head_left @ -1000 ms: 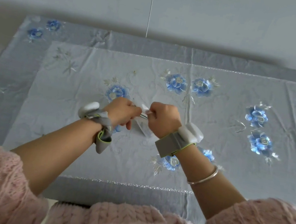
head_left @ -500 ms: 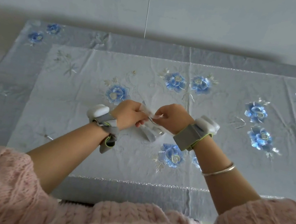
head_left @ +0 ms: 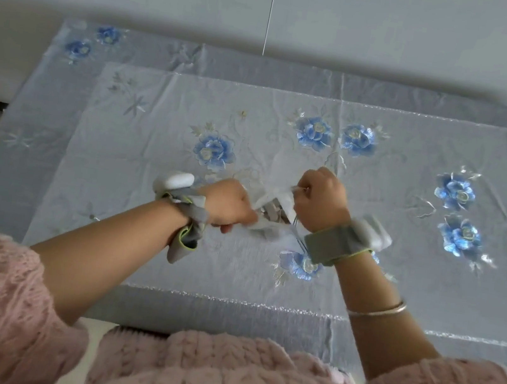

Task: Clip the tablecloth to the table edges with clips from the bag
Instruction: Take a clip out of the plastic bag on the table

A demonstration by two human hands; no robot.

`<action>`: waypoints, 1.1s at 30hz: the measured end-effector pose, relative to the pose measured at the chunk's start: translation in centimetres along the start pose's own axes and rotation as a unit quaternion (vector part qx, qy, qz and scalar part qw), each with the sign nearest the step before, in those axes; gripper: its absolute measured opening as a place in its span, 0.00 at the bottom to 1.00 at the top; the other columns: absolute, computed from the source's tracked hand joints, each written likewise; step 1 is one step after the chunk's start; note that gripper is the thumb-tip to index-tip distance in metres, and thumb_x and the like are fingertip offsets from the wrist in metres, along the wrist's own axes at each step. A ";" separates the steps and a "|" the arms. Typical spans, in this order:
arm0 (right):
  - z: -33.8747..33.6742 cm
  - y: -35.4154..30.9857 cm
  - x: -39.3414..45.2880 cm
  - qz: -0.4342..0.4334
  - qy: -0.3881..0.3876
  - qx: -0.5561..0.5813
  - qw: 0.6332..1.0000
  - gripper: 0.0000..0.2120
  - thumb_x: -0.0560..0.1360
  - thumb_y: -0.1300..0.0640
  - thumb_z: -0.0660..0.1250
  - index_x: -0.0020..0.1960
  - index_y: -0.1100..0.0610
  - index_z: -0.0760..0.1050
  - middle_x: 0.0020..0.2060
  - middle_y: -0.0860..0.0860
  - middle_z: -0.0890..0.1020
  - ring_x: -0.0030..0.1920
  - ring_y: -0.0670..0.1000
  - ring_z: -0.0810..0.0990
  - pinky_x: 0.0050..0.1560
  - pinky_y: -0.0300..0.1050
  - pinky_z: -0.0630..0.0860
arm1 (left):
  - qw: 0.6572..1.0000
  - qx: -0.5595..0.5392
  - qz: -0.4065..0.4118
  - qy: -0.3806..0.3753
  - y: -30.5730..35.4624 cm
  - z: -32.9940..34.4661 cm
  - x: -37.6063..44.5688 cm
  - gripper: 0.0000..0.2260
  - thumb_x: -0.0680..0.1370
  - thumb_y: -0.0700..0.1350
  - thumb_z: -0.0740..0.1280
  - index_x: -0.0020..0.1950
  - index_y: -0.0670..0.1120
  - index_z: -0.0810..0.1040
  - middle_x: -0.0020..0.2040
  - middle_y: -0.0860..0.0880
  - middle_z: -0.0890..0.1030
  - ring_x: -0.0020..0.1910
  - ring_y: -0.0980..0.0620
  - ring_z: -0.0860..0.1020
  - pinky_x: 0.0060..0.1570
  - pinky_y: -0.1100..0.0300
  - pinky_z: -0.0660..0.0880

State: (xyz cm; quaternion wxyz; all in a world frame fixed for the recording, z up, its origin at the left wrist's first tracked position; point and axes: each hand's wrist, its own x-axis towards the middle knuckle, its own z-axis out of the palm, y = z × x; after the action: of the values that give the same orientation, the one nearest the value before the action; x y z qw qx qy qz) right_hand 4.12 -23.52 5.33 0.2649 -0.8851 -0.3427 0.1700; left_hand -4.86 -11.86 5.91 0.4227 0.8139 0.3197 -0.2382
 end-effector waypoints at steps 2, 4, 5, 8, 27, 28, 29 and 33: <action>-1.0 0.4 0.1 -0.027 -0.018 0.003 0.999 0.08 0.72 0.67 0.61 0.43 0.71 0.76 0.42 0.64 0.75 0.43 0.60 0.74 0.36 0.41 0.61 | 1.000 0.007 0.001 0.008 -0.2 -0.6 -0.4 0.19 0.71 0.42 0.63 0.19 0.46 0.66 0.10 0.52 0.68 0.15 0.58 0.65 0.18 0.68 0.64; -1.4 0.4 0.2 -0.051 -0.017 -0.006 0.999 0.08 0.73 0.65 0.63 0.43 0.70 0.77 0.42 0.64 0.75 0.45 0.62 0.74 0.37 0.37 0.59 | 0.999 -0.009 0.017 0.051 -0.1 -1.6 0.2 0.19 0.72 0.41 0.63 0.21 0.45 0.67 0.17 0.51 0.72 0.22 0.51 0.69 0.24 0.65 0.66; -1.5 0.4 0.3 -0.049 -0.015 -0.015 0.999 0.08 0.73 0.64 0.63 0.44 0.69 0.77 0.42 0.63 0.77 0.46 0.61 0.75 0.39 0.38 0.60 | 0.998 -0.019 0.022 0.063 0.0 -1.9 0.4 0.18 0.72 0.41 0.63 0.22 0.45 0.66 0.20 0.49 0.73 0.23 0.49 0.70 0.26 0.63 0.67; -1.8 0.8 0.5 -0.032 -0.040 -0.035 0.998 0.07 0.72 0.62 0.63 0.46 0.66 0.76 0.44 0.63 0.81 0.46 0.61 0.77 0.44 0.47 0.71 | 0.997 0.011 0.040 0.063 0.3 -1.3 0.5 0.19 0.73 0.44 0.64 0.23 0.46 0.65 0.19 0.52 0.74 0.23 0.52 0.70 0.25 0.65 0.67; -1.6 4.1 2.0 0.019 -0.074 -0.079 0.994 0.23 0.70 0.54 0.69 0.28 0.48 0.55 0.25 0.45 0.65 0.33 0.52 0.68 0.35 0.42 0.64 | 0.980 0.104 0.124 0.113 4.8 -5.4 0.0 0.04 0.71 0.39 0.65 0.41 0.46 0.73 0.40 0.49 0.74 0.42 0.49 0.71 0.32 0.62 0.66; -1.1 4.1 2.3 0.051 -0.068 -0.078 0.993 0.22 0.70 0.53 0.68 0.28 0.48 0.56 0.25 0.46 0.65 0.32 0.52 0.68 0.32 0.41 0.63 | 0.981 0.067 0.129 0.126 4.9 -5.3 0.5 0.03 0.71 0.39 0.65 0.41 0.46 0.73 0.37 0.49 0.74 0.40 0.49 0.72 0.31 0.63 0.68; -0.8 4.2 2.6 0.090 -0.059 -0.082 0.991 0.21 0.70 0.53 0.68 0.27 0.49 0.57 0.25 0.46 0.65 0.32 0.51 0.68 0.28 0.40 0.61 | 0.983 0.014 0.129 0.131 4.8 -5.2 1.0 0.03 0.72 0.39 0.64 0.41 0.46 0.72 0.35 0.51 0.73 0.38 0.49 0.73 0.28 0.65 0.69; -0.4 4.3 3.2 0.160 0.027 -0.027 0.986 0.13 0.71 0.57 0.66 0.30 0.57 0.67 0.28 0.50 0.73 0.36 0.53 0.71 0.28 0.40 0.60 | 0.983 -0.063 0.076 0.153 1.8 -4.7 3.6 0.10 0.74 0.41 0.61 0.55 0.43 0.72 0.46 0.45 0.77 0.48 0.44 0.77 0.38 0.62 0.71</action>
State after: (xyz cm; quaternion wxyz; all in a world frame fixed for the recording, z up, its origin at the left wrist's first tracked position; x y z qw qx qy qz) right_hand 8.75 -24.11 2.77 0.2190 -0.9398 -0.1937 0.1771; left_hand -0.52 -7.58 6.95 0.4364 0.8342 0.3323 -0.0578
